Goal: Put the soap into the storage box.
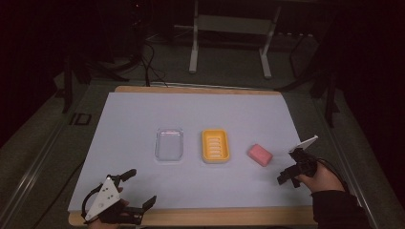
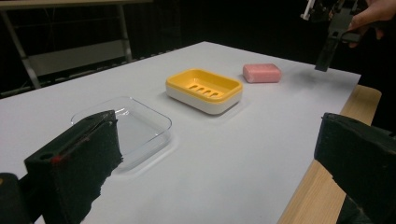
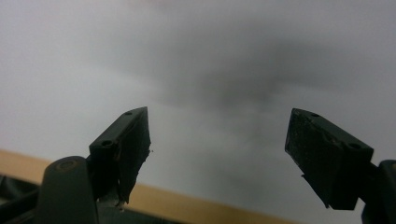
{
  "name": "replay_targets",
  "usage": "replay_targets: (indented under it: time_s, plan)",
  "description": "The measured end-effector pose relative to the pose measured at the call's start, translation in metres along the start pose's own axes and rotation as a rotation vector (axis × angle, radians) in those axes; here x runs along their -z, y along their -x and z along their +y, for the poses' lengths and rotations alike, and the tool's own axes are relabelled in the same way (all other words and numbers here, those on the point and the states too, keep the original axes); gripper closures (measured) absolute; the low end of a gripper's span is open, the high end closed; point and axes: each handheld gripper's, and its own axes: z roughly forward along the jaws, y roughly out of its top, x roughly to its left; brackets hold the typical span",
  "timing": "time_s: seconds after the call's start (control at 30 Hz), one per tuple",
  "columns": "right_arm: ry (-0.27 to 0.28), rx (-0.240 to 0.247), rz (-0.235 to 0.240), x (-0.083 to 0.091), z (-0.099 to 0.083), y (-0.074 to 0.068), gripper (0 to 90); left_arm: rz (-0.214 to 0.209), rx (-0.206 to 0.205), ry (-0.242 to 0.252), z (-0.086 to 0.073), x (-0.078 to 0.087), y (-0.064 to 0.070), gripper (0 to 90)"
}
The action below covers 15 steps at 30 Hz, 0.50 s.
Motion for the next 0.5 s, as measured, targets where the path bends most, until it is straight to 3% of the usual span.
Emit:
replay_targets:
  time_s: [0.03, 0.1, 0.5]
  plan:
    - [0.000, 0.000, 0.000, 0.000, 0.000, 0.000, 21.7, 0.000, 0.000, 0.000, 0.000, 0.000, 0.000, 0.8]
    - [-0.071, 0.002, -0.002, -0.001, 0.000, -0.001, 21.7, 0.001, -0.002, -0.003, 0.000, 0.000, 0.000, 0.8]
    - [-0.213, 0.028, 0.049, -0.004, -0.001, -0.011, 21.8, 0.001, -0.005, -0.007, 0.000, -0.001, 0.001, 0.7]
